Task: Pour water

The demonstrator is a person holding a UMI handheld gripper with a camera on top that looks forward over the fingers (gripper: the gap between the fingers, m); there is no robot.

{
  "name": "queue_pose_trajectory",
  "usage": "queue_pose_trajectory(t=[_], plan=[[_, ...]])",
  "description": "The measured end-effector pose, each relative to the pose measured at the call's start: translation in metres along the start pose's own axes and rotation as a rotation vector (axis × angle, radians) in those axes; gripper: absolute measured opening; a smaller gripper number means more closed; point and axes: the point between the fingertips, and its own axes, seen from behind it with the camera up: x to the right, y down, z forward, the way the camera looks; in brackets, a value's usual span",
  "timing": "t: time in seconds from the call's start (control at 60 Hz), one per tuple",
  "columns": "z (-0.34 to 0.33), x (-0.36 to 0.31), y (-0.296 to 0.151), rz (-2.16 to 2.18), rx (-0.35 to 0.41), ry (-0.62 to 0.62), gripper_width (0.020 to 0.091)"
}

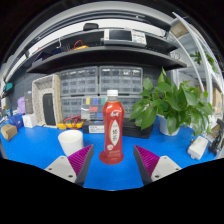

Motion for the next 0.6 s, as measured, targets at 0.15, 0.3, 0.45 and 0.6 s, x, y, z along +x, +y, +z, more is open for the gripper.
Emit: queue_pose_trajectory(t=[0.15, 0.3, 0.45, 0.6], plan=[[-0.029, -0.021, 0.012, 0.0, -0.026, -0.017, 0.0818], [-0.044, -0.032, 0.012, -0.008, -0.014, -0.036, 0.0833], [-0.054, -0.037, 0.01, 0.011, -0.012, -0.046, 0.0831], [-0.062, -0.037, 0.003, 0.031, -0.015, -0.046, 0.0832]])
